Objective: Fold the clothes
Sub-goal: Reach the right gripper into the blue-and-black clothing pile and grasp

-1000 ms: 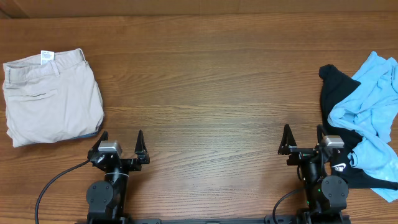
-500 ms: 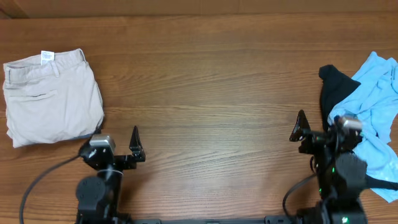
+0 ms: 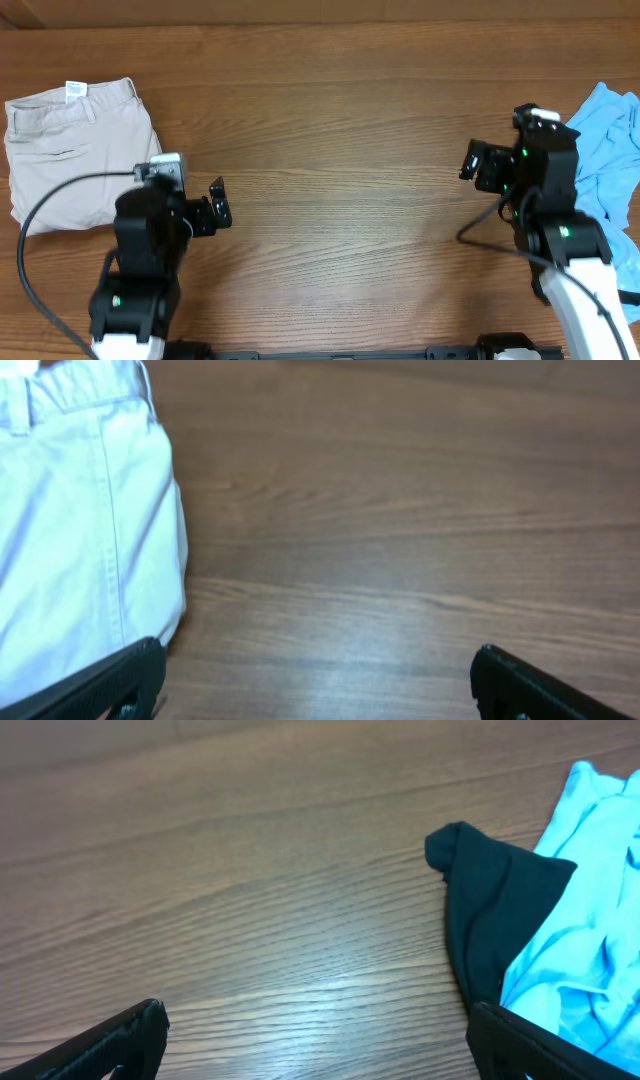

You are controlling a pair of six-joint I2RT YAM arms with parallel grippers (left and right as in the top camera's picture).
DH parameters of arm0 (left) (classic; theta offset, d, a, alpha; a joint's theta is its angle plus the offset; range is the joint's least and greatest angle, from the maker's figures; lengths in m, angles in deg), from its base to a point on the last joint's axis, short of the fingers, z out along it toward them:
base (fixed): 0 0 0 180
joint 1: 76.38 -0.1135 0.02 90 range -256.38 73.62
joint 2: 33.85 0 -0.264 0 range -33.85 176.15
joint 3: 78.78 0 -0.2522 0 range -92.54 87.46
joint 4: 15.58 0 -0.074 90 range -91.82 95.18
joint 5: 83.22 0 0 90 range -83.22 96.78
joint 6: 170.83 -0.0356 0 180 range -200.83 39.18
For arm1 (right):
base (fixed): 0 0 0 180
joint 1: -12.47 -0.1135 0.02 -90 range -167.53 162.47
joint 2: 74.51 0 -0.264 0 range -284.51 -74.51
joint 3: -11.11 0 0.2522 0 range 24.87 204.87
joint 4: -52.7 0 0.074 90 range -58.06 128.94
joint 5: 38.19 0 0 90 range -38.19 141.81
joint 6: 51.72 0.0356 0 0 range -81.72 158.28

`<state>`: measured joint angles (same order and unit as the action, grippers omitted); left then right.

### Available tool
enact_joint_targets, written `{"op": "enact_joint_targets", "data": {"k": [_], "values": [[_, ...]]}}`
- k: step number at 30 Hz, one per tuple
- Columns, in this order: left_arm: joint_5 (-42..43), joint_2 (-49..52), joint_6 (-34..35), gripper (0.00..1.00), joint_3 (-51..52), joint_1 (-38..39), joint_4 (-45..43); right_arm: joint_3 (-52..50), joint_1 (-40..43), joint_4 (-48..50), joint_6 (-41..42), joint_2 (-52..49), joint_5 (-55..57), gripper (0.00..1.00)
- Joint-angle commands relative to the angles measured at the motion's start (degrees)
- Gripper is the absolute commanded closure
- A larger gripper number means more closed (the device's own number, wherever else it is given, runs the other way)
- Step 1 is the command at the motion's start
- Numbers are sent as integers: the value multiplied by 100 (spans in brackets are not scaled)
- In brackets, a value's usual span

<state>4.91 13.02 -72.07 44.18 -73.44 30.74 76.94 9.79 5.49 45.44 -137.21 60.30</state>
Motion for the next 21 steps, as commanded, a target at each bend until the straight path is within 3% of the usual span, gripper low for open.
{"op": "enact_joint_targets", "data": {"k": [1,6,13,21], "values": [[17,501,-107,0,-380,-39,208,238,70,46,-101,-323,343,0],[114,1126,-101,0,-380,-39,579,238,667,59,50,-649,649,0],[448,1497,-83,0,-380,-39,378,238,1956,44,15,-1388,518,0],[448,1495,-81,0,-380,-39,251,238,2326,208,-35,-2328,634,0]]}}
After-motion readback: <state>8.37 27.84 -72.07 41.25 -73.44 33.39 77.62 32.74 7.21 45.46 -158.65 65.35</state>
